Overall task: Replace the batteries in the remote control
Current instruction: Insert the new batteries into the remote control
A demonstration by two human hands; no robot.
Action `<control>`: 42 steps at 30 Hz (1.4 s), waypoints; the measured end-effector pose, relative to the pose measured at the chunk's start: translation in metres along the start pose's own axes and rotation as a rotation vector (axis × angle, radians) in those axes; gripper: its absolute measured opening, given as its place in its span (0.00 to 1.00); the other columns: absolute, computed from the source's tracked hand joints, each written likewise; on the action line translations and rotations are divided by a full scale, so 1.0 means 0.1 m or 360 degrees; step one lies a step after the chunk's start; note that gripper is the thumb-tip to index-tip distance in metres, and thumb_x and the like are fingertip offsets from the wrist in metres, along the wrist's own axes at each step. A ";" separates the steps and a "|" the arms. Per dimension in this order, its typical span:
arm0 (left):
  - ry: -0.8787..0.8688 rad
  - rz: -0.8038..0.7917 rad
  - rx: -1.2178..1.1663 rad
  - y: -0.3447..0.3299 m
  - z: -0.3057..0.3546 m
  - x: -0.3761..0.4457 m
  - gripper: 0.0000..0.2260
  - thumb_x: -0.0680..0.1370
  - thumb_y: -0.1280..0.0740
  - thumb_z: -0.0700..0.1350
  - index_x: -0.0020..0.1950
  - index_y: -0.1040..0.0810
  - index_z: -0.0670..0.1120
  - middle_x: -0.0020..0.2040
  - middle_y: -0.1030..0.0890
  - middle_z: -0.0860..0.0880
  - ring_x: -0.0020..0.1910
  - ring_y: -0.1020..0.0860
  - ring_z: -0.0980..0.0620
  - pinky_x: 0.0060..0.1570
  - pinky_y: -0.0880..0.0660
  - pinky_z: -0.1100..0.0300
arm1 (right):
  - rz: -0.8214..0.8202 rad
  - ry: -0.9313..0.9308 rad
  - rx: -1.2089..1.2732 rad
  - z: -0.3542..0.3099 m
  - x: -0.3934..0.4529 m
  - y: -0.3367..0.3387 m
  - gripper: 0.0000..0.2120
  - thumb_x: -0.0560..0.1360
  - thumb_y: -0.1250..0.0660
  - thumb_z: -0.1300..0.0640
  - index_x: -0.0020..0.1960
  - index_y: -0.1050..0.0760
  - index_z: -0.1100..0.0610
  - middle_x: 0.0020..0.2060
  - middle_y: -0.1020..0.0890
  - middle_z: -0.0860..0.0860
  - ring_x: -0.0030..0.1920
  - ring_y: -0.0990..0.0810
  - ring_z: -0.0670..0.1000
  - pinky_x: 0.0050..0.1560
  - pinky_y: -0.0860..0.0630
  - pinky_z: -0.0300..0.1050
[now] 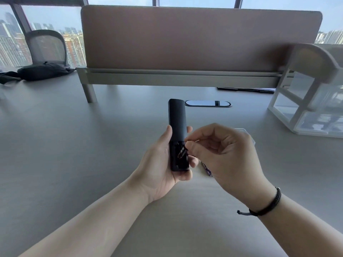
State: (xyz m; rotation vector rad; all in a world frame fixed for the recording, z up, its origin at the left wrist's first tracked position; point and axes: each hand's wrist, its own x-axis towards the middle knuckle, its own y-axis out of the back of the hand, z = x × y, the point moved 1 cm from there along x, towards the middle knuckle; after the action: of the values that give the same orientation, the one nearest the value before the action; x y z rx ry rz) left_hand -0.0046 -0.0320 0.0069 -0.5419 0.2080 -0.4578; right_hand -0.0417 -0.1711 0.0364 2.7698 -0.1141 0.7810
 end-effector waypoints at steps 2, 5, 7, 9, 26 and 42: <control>-0.0002 0.0001 0.0011 0.00 0.00 0.01 0.23 0.81 0.46 0.61 0.66 0.25 0.48 0.37 0.24 0.48 0.30 0.25 0.49 0.29 0.39 0.60 | -0.0012 -0.0027 0.0003 0.01 0.00 -0.01 0.06 0.70 0.25 0.68 0.41 0.18 0.59 0.33 0.14 0.52 0.29 0.16 0.54 0.31 0.24 0.35; 0.0009 -0.0012 0.0041 0.01 -0.01 0.02 0.25 0.81 0.46 0.62 0.68 0.26 0.47 0.40 0.24 0.47 0.31 0.27 0.49 0.28 0.36 0.60 | -0.0045 -0.0075 -0.0045 0.06 -0.02 -0.05 0.06 0.70 0.24 0.66 0.40 0.18 0.57 0.32 0.14 0.51 0.27 0.18 0.52 0.32 0.22 0.42; 0.0013 -0.0034 0.0046 0.01 -0.01 0.01 0.26 0.81 0.46 0.62 0.68 0.25 0.47 0.41 0.26 0.47 0.31 0.27 0.49 0.28 0.36 0.60 | -0.0029 -0.0050 -0.0156 0.10 -0.02 -0.06 0.06 0.69 0.22 0.62 0.40 0.17 0.54 0.33 0.13 0.48 0.27 0.20 0.49 0.33 0.25 0.39; 0.0002 -0.0054 0.0073 0.01 -0.01 0.01 0.25 0.81 0.47 0.62 0.65 0.25 0.46 0.40 0.28 0.46 0.30 0.28 0.50 0.28 0.39 0.59 | -0.0015 -0.0015 -0.0251 0.11 -0.01 -0.06 0.06 0.68 0.21 0.60 0.40 0.16 0.52 0.33 0.13 0.45 0.27 0.22 0.44 0.32 0.31 0.30; 0.0043 0.0075 -0.0048 0.03 -0.02 0.02 0.19 0.80 0.40 0.60 0.49 0.16 0.50 0.39 0.22 0.48 0.35 0.28 0.51 0.25 0.37 0.62 | -0.0019 0.0113 -0.0653 0.20 -0.05 -0.15 0.17 0.68 0.23 0.52 0.54 0.17 0.38 0.41 0.25 0.38 0.40 0.25 0.40 0.39 0.33 0.34; 0.0060 0.0052 0.0069 0.00 0.00 0.00 0.06 0.78 0.40 0.43 0.51 0.26 0.44 0.30 0.24 0.49 0.27 0.31 0.55 0.23 0.47 0.63 | -0.0013 0.0058 -0.0632 0.21 -0.08 -0.17 0.05 0.66 0.22 0.49 0.41 0.16 0.45 0.48 0.24 0.38 0.42 0.23 0.41 0.38 0.30 0.38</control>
State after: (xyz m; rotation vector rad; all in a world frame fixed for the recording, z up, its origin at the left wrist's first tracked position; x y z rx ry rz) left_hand -0.0047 -0.0317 0.0071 -0.4873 0.2424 -0.4403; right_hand -0.0352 -0.1602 0.0110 2.3791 -0.2247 0.7173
